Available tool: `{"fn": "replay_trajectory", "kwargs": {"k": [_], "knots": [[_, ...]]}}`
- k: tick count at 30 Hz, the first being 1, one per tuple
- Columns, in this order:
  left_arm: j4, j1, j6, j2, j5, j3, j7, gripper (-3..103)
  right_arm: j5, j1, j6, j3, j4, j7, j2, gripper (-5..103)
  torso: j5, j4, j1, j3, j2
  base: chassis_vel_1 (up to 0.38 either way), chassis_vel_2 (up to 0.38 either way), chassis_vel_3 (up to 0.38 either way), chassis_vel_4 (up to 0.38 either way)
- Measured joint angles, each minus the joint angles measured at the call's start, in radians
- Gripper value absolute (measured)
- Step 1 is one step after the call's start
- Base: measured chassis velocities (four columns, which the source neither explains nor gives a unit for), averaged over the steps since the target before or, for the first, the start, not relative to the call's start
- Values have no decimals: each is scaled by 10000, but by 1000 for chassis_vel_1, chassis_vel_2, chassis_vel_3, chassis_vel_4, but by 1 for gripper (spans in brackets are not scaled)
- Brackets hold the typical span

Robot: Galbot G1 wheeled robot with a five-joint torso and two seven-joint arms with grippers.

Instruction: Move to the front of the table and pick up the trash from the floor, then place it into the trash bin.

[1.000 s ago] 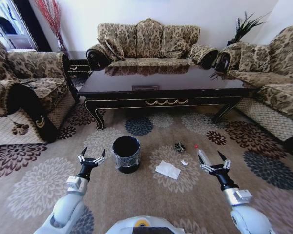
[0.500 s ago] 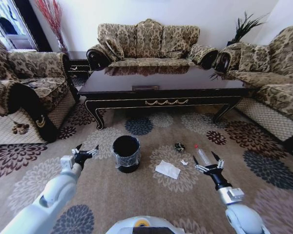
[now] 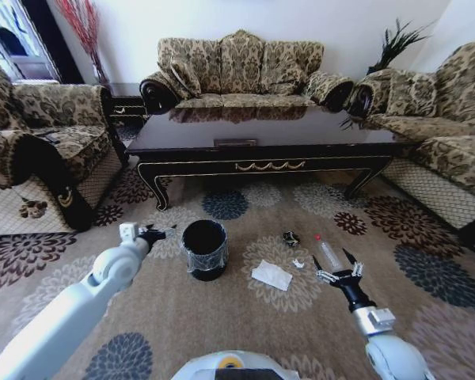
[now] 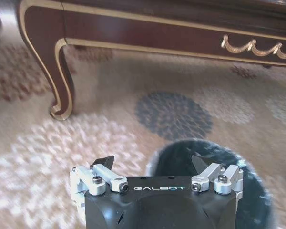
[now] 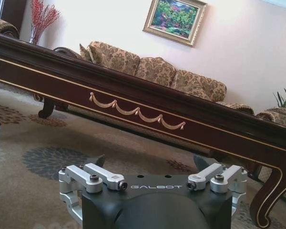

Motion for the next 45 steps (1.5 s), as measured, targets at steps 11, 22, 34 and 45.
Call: {"fn": "replay_trajectory", "kwargs": {"k": [11,22,34,45], "knots": [[580,-1587,976,-70,-2929,840,-1952,93,-2,-26,23,139,-186,50,137,100,-1,0,0,-1,0,0,0,0,0],[1805,-2728,1178,-293,-5759,708,-3829,93,-10,-23,29,165,-356,126,136,100,0,1,0,-2,1,0,0,0,0],[3553,-3177,1215,-1521,-5614,1428,-3907,92,63,-147,8,448,-332,150,77,100,-2,-2,0,-1,1,0,0,0,0],[4202,-3401,1200,-1823,-5151,2052,-3717,73,80,-61,8,407,-457,196,130,100,0,0,0,-1,1,0,0,0,0]]}}
